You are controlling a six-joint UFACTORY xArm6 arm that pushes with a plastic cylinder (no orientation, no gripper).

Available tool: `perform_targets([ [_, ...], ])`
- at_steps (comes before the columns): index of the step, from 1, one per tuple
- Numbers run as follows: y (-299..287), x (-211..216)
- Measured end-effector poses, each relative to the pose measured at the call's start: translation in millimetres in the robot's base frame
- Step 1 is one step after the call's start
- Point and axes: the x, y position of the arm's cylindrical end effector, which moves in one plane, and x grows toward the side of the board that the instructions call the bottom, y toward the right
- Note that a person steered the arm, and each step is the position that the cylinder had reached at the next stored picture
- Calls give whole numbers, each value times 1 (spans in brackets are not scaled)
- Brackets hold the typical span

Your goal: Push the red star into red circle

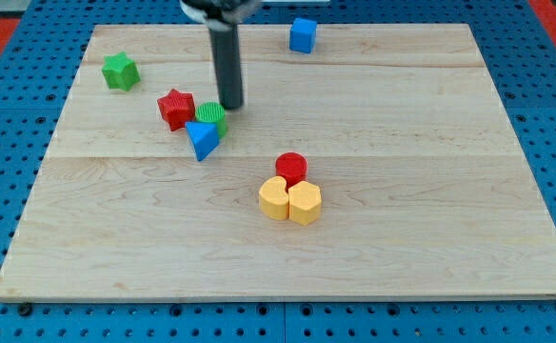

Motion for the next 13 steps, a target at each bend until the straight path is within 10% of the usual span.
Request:
perform_targets([
  [2, -180, 28],
  [10, 111, -5],
  [12, 160, 109],
  [13, 177, 85],
])
